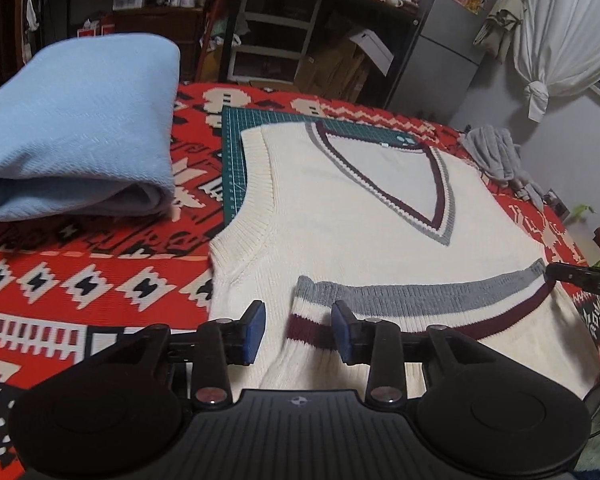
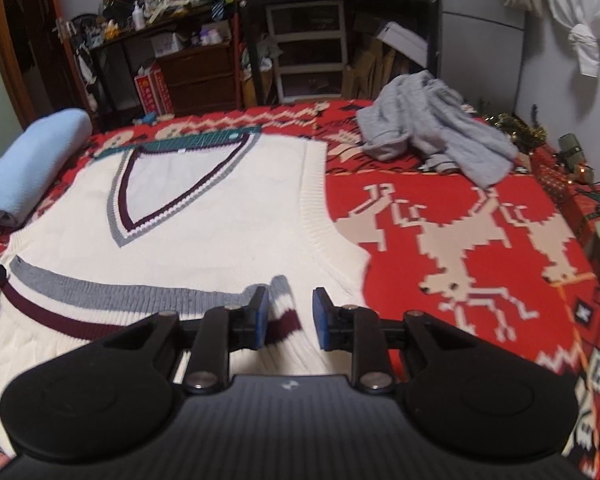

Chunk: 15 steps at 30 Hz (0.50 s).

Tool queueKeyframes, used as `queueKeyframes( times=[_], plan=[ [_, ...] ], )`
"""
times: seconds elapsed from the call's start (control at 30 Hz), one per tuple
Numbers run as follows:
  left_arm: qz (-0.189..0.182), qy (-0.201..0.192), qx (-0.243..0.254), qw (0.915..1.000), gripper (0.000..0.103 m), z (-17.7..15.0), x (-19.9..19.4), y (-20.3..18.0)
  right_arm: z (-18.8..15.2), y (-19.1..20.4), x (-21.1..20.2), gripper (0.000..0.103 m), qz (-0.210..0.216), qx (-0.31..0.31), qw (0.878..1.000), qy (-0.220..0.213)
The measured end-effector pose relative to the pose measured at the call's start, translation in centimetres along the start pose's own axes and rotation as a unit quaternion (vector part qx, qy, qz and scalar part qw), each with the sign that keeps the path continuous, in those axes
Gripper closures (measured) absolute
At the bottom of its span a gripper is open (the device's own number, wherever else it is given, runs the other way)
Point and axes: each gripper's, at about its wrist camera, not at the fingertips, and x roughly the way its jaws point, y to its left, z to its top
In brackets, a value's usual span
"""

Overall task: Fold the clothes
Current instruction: 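Close both tools on the grey-and-maroon hem band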

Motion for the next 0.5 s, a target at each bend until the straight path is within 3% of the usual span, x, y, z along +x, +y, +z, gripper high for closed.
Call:
queueKeyframes(
  times=[0.07, 0.1, 0.17, 0.3, 0.5],
  plan=[
    [-0.005, 0.0, -0.001, 1.0, 0.08, 0.0, 0.2, 0.0, -0.1, 0.2, 0.8, 0.081, 0.003, -0.001, 1.0, 0.01],
    [-0.009, 0.0, 0.002, 1.0, 0.094, -0.1, 0.3, -0.1, -0.2, 0.3, 1.0, 0.089, 0.003, -0.002, 1.0, 0.011],
    [0.0, -0.006, 0.014, 0.9999, 0.095, -0.2, 0.3, -0.6, -0.3, 0.7, 1.0, 0.095, 0.001, -0.008, 1.0, 0.007],
    [0.031, -0.038, 0.026, 0.9985, 0.095, -0.2, -0.8, -1.0, -0.2, 0.7, 0.1, 0.097, -0.017, -0.003, 1.0, -0.022],
    [0.051, -0.026, 0.045, 0.9974, 0.094, -0.8, 0.2, -0.9, -0.9, 0.0, 1.2, 0.092, -0.03, 0.0, 0.999, -0.016]
  ],
)
